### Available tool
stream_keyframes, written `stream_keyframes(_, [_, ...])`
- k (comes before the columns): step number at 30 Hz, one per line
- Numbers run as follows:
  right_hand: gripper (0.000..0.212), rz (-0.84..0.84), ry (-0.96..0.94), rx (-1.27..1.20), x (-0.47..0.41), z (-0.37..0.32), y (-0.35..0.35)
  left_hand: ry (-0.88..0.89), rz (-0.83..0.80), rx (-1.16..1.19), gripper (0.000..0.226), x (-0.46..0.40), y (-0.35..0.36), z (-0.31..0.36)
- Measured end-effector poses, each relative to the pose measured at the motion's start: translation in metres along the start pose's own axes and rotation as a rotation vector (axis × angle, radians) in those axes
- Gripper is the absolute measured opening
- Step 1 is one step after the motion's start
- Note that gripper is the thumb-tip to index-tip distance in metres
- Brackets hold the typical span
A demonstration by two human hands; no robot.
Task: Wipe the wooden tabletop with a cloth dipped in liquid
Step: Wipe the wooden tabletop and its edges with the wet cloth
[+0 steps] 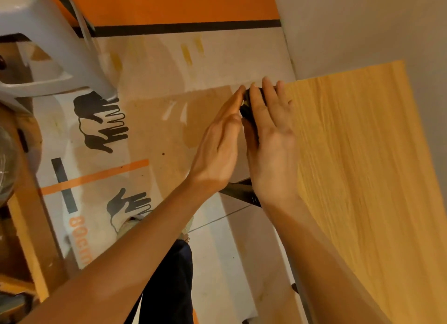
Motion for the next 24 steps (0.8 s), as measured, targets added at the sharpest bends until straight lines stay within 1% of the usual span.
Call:
stream_keyframes(3, [0.052,-0.014,-0.016,0.071,0.038,0.011,-0.010,0.024,-0.043,-0.082,0.054,0.002,0.003,0.001])
stream_keyframes(7, [0.056,0.003,0.047,0.109,0.091,0.026,-0.024,0.078,-0.065,-0.234,0.056,0.001,0.006,0.003])
stream_keyframes(9, [0.058,-0.004,0.074,0.117,0.086,0.026,-0.023,0.158,-0.050,-0.328,0.057,0.003,0.007,0.008])
stream_keyframes(12, [0.053,-0.020,0.082,0.083,0.045,0.015,-0.013,0.222,-0.042,-0.339,0.056,0.005,0.010,0.010])
stream_keyframes(15, [0.050,-0.032,0.074,0.062,0.031,0.012,-0.010,0.212,-0.045,-0.344,0.057,0.006,0.014,0.012])
stream_keyframes(19, [0.053,-0.077,0.140,0.066,0.112,0.041,-0.032,0.219,-0.060,-0.422,0.062,0.009,0.017,0.013])
stream_keyframes(21, [0.053,-0.123,0.129,0.087,0.141,0.053,-0.039,0.217,-0.066,-0.446,0.066,0.009,0.019,0.012])
stream_keyframes(24, [0.051,-0.211,0.073,0.031,0.122,0.059,-0.041,0.207,-0.059,-0.467,0.068,0.008,0.020,0.009])
Point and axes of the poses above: each hand's wrist, its own x-axis away from the middle knuckle, its own y-axis out of the palm, z = x × y, the point moved 7 cm from there along -x, towards the middle knuckle, and after that the axes turned 5 degrees about y, right-handed, at the moved point
